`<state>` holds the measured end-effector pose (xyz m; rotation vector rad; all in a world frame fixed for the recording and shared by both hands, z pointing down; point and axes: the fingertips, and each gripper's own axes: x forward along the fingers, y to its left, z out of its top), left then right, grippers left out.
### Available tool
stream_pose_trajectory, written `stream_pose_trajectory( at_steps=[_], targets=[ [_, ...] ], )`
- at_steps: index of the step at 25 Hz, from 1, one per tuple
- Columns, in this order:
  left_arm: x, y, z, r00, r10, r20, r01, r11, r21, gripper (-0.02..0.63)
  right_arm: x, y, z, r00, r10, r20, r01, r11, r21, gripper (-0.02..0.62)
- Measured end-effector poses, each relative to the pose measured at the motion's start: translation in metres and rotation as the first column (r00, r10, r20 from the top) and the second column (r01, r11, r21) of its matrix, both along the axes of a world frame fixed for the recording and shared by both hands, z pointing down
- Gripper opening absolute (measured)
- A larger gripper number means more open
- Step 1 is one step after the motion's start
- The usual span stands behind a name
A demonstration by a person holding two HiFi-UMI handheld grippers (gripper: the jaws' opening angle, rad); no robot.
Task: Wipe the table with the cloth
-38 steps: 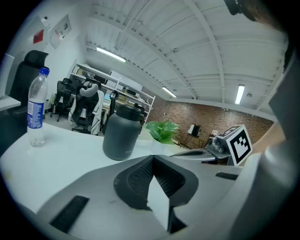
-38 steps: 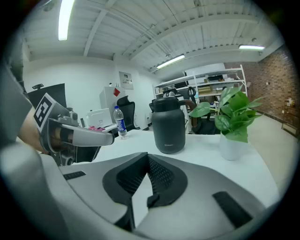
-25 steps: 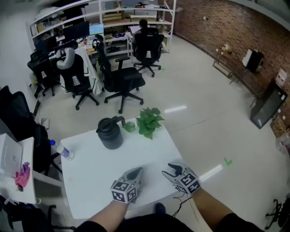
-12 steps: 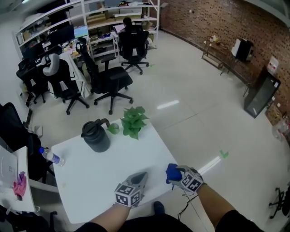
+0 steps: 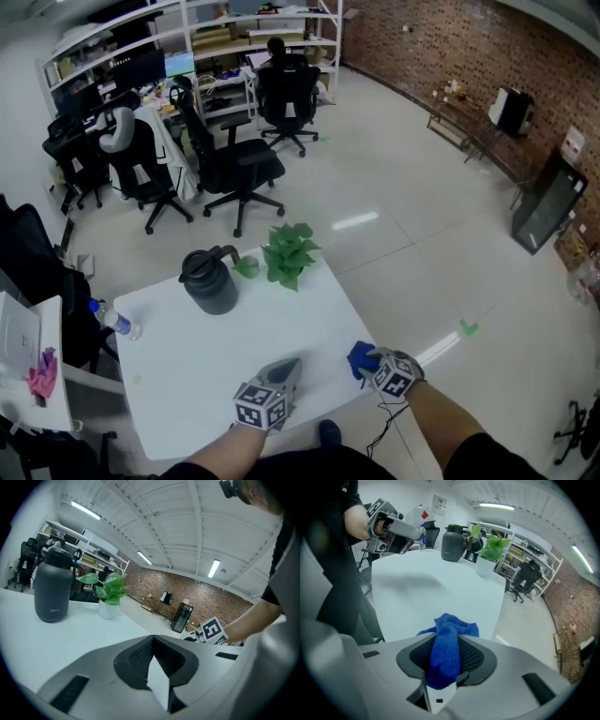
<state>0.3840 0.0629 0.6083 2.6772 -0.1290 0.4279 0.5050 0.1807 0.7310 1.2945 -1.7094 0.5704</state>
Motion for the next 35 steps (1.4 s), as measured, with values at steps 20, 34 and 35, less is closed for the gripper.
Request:
stream_pose_trajectory(
  at_steps=[20, 34, 35],
  targets=[
    [-0.351, -0.205, -0.016, 0.782, -0.622, -0.029, 0.622, 0.779, 0.077, 0.000, -0.328, -0.293, -0.089, 0.925, -0.329, 0.192, 0.298, 0.939, 0.172, 0.114],
    [-0.585, -0.238, 0.011, 0.614, -0.789, -0.020, 0.788, 0.613, 0.057, 0.000, -0.545, -0.401, -0.013, 0.888, -0.415, -0.198, 0.405, 0.910, -0.087, 0.114],
    [-0.597, -0.239, 0.012, 0.606, -0.795, -0.022, 0.795, 0.604, 0.053, 0.000, -0.550, -0.405, -0.008, 0.889, -0.405, -0.214, 0.391, 0.914, -0.106, 0.114]
  ],
)
